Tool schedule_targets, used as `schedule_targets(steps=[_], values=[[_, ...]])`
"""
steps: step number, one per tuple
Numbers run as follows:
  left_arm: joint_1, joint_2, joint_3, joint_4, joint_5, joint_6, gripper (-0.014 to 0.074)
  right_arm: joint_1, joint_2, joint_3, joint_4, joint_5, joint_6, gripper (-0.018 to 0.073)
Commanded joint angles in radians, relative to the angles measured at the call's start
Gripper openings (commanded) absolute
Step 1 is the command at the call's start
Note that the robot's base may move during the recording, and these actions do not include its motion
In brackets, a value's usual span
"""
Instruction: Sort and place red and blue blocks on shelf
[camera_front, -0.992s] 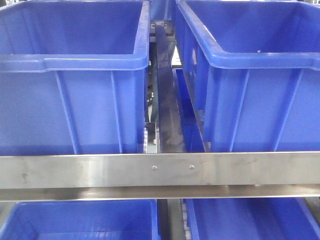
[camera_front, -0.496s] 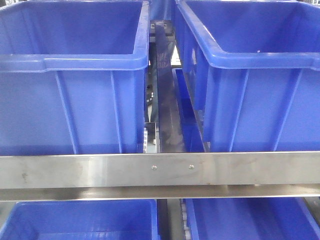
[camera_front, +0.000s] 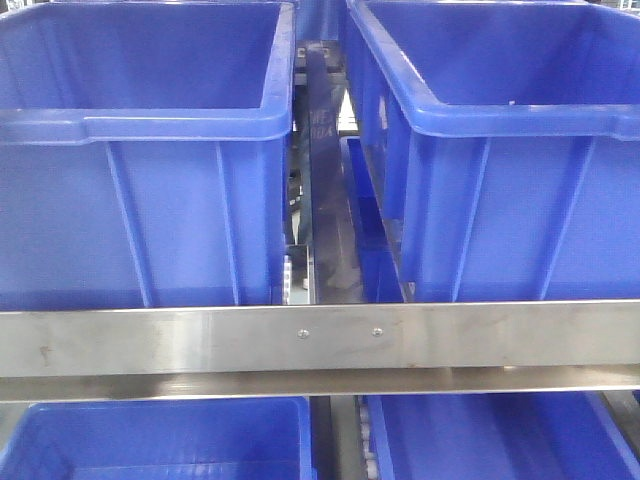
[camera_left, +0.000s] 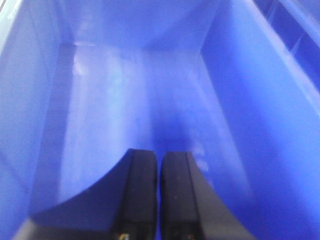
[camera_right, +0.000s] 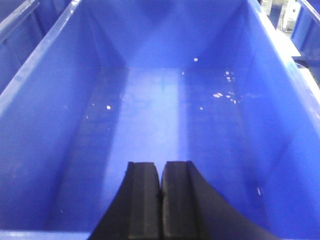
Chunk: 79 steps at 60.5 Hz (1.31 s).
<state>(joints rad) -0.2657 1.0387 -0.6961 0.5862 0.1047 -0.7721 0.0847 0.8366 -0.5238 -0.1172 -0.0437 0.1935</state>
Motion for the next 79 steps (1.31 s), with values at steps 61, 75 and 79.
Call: schedule_targets(steps=[61, 75, 79], values=[[-0.003, -0.316, 0.271, 0.004, -0.083, -0.001, 0.0122, -0.003, -0.397, 0.26, 0.004, -0.076, -0.001, 0.0048], [-0.003, -0.316, 0.271, 0.004, -0.083, -0.001, 0.0122, -0.003, -0.397, 0.26, 0.004, -0.076, -0.001, 0.0048], [-0.003, -0.316, 0.271, 0.004, -0.083, -0.001, 0.0122, -0.003, -0.397, 0.26, 0.004, -0.076, -0.001, 0.0048]])
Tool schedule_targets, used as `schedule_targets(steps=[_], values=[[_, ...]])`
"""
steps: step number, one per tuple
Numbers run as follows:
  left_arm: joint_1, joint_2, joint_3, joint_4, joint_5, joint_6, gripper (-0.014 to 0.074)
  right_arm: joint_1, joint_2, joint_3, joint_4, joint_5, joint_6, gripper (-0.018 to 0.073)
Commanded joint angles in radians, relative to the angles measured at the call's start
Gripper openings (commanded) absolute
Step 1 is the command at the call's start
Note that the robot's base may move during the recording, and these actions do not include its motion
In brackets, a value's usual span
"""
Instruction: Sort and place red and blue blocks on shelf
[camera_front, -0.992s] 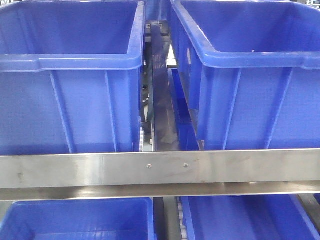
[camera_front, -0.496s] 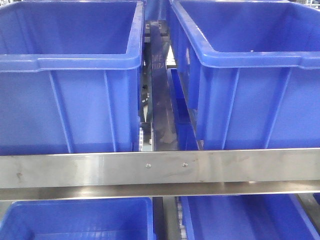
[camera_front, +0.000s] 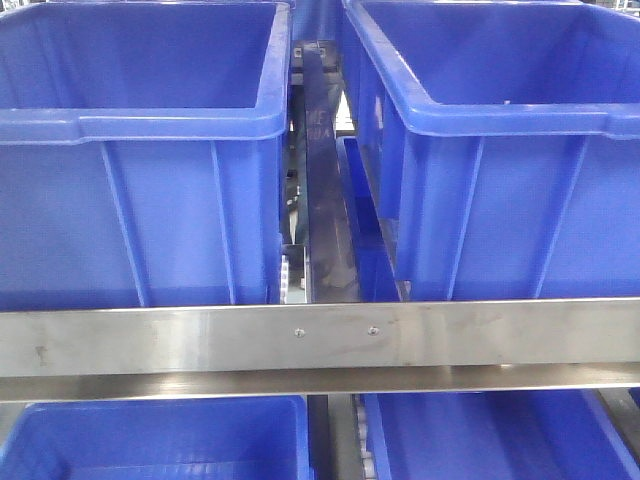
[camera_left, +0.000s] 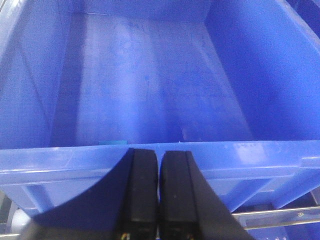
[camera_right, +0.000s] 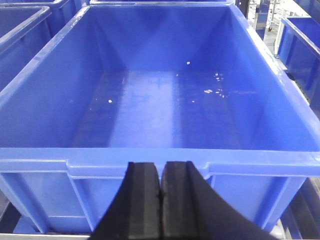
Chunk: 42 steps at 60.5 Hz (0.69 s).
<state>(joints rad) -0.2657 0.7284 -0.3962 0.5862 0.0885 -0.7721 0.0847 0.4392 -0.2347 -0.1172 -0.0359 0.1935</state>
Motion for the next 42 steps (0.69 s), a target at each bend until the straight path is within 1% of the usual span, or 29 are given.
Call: schedule_targets(steps=[1, 22, 31, 37, 42], values=[[-0.003, -0.006, -0.029, 0.004, -0.067, -0.001, 0.0122, -0.003, 0.001, -0.029, 0.004, -0.084, -0.001, 0.0048], [-0.003, -0.006, -0.029, 0.004, -0.067, -0.001, 0.0122, -0.003, -0.014, -0.029, 0.004, -0.08, -0.001, 0.0048], [-0.003, -0.006, -0.029, 0.004, -0.067, -0.001, 0.0122, -0.006, -0.12, -0.027, -0.002, -0.062, 0.0, 0.0048], [-0.003, -0.006, -0.029, 0.004, -0.067, -0.001, 0.0122, -0.006, -0.233, -0.004, 0.057, -0.019, 0.032, 0.0048], [-0.003, -0.006, -0.029, 0.004, -0.067, -0.001, 0.0122, -0.006, -0.319, 0.039, 0.065, 0.004, 0.032, 0.0048]])
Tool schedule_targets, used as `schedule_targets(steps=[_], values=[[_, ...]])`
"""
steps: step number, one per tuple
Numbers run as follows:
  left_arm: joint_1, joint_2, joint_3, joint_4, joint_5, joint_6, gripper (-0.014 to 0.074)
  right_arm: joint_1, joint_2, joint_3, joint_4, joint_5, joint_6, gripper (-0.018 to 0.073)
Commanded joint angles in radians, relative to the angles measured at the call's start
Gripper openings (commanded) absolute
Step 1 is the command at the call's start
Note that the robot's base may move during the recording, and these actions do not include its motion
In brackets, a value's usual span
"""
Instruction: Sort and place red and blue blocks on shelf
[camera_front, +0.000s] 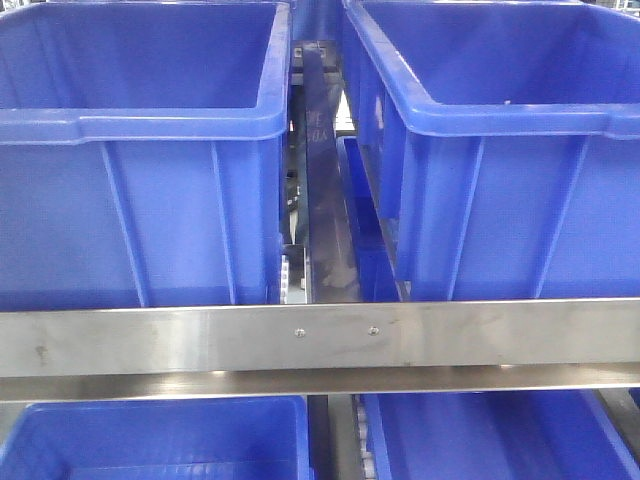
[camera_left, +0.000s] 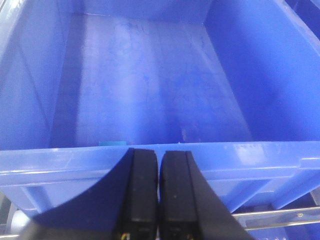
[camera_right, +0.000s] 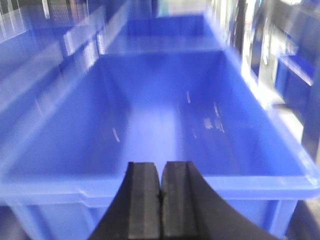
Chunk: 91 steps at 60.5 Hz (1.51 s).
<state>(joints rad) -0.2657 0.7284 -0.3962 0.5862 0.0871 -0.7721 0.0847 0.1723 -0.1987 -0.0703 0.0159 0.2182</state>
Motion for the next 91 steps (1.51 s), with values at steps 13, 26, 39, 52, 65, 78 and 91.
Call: schedule_targets(steps=[13, 26, 39, 52, 65, 78, 91], values=[[-0.003, -0.006, -0.029, 0.004, -0.065, -0.001, 0.0122, -0.006, -0.19, 0.155, 0.019, -0.034, 0.009, 0.0048], [-0.003, -0.006, -0.029, 0.004, -0.065, -0.001, 0.0122, -0.006, -0.203, 0.207, 0.027, -0.021, 0.02, 0.0048], [-0.003, -0.006, -0.029, 0.004, -0.065, -0.001, 0.0122, -0.006, -0.203, 0.207, 0.027, -0.021, 0.02, 0.0048], [-0.003, -0.006, -0.029, 0.004, -0.065, -0.001, 0.0122, -0.006, -0.203, 0.207, 0.027, -0.021, 0.02, 0.0048], [-0.003, -0.006, -0.029, 0.004, -0.065, -0.001, 0.0122, -0.006, -0.203, 0.207, 0.027, -0.021, 0.02, 0.0048], [-0.003, -0.006, -0.029, 0.004, -0.065, -0.001, 0.0122, -0.006, -0.203, 0.207, 0.027, -0.021, 0.02, 0.0048], [-0.003, -0.006, -0.029, 0.004, -0.065, -0.001, 0.0122, -0.006, -0.203, 0.207, 0.027, -0.021, 0.02, 0.0048]])
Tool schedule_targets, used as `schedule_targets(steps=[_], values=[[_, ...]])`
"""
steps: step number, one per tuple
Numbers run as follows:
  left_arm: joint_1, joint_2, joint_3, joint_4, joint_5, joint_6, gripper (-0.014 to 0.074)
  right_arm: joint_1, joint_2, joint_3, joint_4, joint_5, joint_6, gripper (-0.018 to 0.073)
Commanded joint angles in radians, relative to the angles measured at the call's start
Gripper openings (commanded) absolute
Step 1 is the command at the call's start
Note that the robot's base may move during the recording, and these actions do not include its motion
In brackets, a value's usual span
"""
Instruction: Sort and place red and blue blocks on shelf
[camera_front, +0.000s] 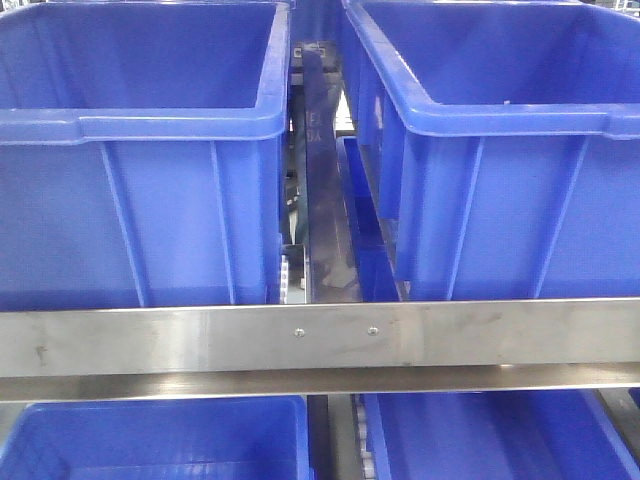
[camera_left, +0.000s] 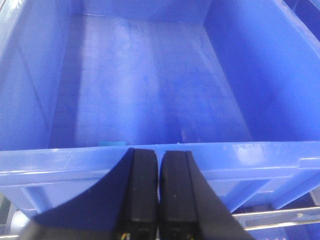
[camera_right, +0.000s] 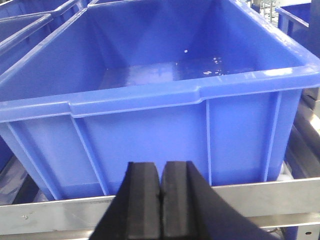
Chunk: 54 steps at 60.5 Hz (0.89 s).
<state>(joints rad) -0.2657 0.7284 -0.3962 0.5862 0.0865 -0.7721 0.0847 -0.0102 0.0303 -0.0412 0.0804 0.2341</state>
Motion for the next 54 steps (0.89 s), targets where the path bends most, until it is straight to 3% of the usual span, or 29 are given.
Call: schedule_targets(steps=[1, 7, 11, 15, 29, 37, 54], values=[[-0.003, -0.006, -0.029, 0.004, -0.065, -0.001, 0.0122, -0.006, -0.021, -0.022, -0.002, -0.086, 0.004, 0.0048], [-0.023, -0.015, -0.029, 0.031, -0.063, -0.001, 0.0122, -0.006, -0.021, -0.022, -0.002, -0.086, 0.004, 0.0048], [-0.023, -0.015, -0.029, 0.167, -0.063, 0.001, 0.0122, -0.006, -0.021, -0.022, -0.002, -0.086, 0.004, 0.0048], [-0.021, -0.023, -0.028, 0.243, -0.063, 0.001, 0.0122, -0.006, -0.021, -0.022, -0.002, -0.086, 0.004, 0.0048], [-0.007, -0.109, -0.016, 0.289, -0.065, 0.001, 0.0122, -0.006, -0.021, -0.022, -0.002, -0.086, 0.004, 0.0048], [0.046, -0.184, 0.042, 0.263, -0.1, -0.011, 0.0122, -0.006, -0.021, -0.022, -0.002, -0.086, 0.004, 0.0048], [0.188, -0.423, 0.247, 0.012, -0.185, -0.012, 0.0122, -0.006, -0.021, -0.022, -0.002, -0.086, 0.004, 0.0048]])
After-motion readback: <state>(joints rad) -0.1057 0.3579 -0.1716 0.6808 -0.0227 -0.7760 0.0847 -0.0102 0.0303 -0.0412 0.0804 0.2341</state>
